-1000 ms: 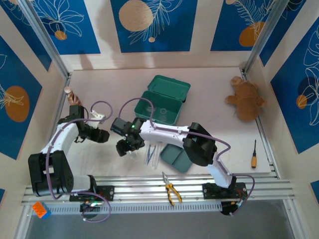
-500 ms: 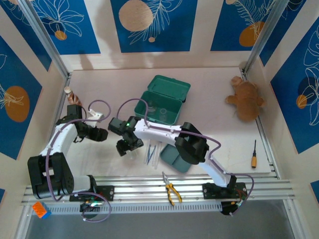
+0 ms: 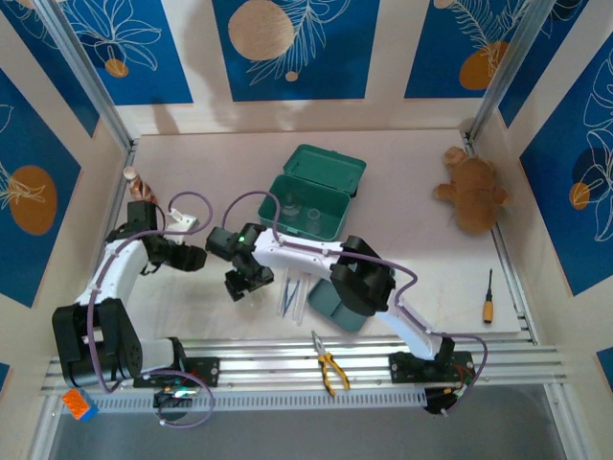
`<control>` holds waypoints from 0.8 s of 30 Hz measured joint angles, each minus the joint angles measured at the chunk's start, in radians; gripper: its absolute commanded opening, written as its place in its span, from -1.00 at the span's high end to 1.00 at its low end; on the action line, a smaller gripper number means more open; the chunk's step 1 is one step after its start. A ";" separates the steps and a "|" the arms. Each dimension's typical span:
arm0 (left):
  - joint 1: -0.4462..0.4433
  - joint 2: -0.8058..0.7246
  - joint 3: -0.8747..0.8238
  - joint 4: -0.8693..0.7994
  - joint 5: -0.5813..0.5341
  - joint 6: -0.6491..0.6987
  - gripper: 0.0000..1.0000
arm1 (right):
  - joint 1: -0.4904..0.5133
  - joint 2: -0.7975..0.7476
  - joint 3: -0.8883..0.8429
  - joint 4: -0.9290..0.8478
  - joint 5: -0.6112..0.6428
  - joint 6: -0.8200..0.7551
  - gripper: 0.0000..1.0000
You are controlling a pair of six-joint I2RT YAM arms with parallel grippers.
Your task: Organize the chemistry lab equipment
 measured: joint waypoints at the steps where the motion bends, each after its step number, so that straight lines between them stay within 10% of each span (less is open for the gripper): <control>1: 0.000 0.000 0.000 0.002 0.000 0.000 -0.29 | 0.000 0.006 0.002 -0.004 0.000 0.000 -0.23; 24: 0.000 0.000 -0.010 0.017 -0.008 0.000 -0.30 | 0.003 0.081 0.100 -0.084 0.005 -0.025 -0.19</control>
